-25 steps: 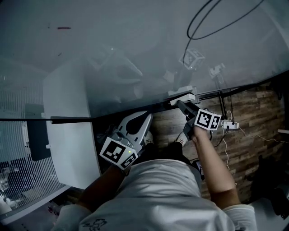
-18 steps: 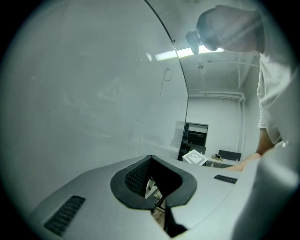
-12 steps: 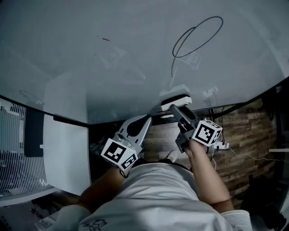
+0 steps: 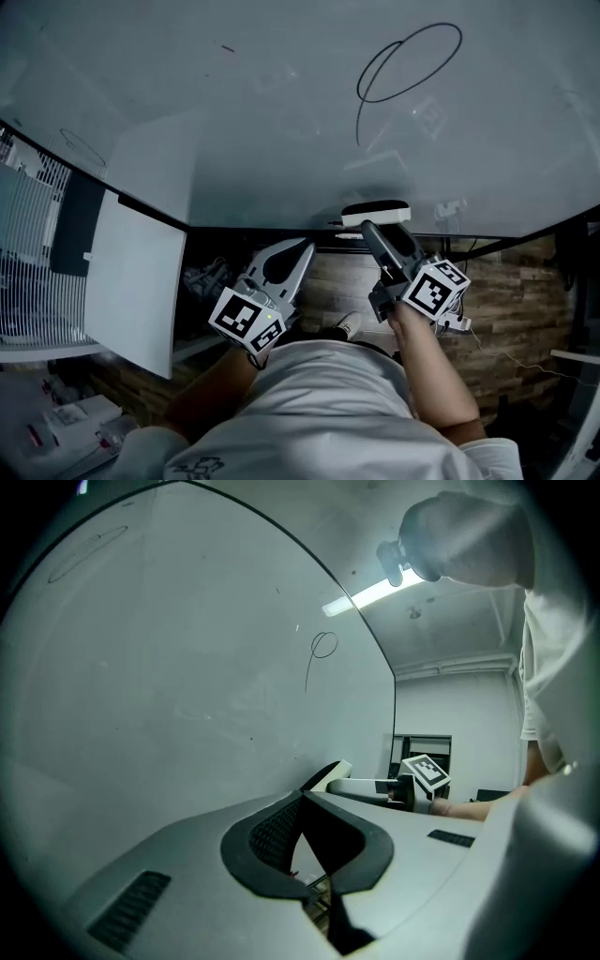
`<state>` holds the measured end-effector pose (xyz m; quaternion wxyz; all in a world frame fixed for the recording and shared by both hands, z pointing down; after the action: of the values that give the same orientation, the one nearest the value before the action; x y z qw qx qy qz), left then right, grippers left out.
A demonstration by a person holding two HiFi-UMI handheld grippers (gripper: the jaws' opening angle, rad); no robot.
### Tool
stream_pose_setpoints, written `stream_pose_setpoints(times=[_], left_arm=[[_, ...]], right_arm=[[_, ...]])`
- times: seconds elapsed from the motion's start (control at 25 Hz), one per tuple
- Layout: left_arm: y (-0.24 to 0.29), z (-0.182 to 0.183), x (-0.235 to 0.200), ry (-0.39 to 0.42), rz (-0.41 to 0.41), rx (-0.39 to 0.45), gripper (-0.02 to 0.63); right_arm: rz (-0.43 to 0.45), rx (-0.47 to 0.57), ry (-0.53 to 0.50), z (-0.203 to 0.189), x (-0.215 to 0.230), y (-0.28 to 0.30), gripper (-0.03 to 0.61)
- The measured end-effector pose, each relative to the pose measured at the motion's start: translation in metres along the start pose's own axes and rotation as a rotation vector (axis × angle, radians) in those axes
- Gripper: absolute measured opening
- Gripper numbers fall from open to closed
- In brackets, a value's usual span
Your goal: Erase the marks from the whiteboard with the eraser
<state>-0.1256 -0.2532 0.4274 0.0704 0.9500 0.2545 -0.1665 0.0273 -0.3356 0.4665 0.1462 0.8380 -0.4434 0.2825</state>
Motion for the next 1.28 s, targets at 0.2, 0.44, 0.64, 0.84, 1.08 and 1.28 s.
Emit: stream_pose_setpoints(times=[0.2,0.44,0.64,0.84,1.08,1.28], left_arm=[[-0.015,-0.007,-0.005,-0.006,0.035,0.0,0.006],[-0.026,-0.006,0.033,0.027,-0.016,0.015,0.006],[-0.053,0.012,0.044,0.06,-0.046,0.039,0.006],[-0.091,0.022,0.049,0.076,-0.071,0.061,0.006],[-0.131,0.024,0.062,0.072,-0.124,0.072,0.006],[-0.158,0.021,0.069,0.06,-0.148,0.084,0.006]], right_arm=[[0.03,-0.018,-0.083,-0.007,-0.006,-0.003,0.233],[0.042,0.03,-0.132,0.003,-0.03,-0.034,0.233],[0.063,0.082,-0.202,0.009,-0.073,-0.052,0.233],[0.073,0.127,-0.266,0.006,-0.121,-0.07,0.233],[0.058,0.164,-0.324,-0.008,-0.174,-0.099,0.233],[0.04,0.182,-0.332,-0.028,-0.202,-0.122,0.233]])
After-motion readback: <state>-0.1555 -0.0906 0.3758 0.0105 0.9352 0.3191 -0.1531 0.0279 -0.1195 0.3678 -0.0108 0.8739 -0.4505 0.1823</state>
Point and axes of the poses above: the fingertips, and each gripper's own axes: y forward along the fingers, x to its right, z out of its top, the point moved 4 cm from there along -y, backward along the fingers, and after that the axes turned 8 degrees about -y, right-handed, at the moved point
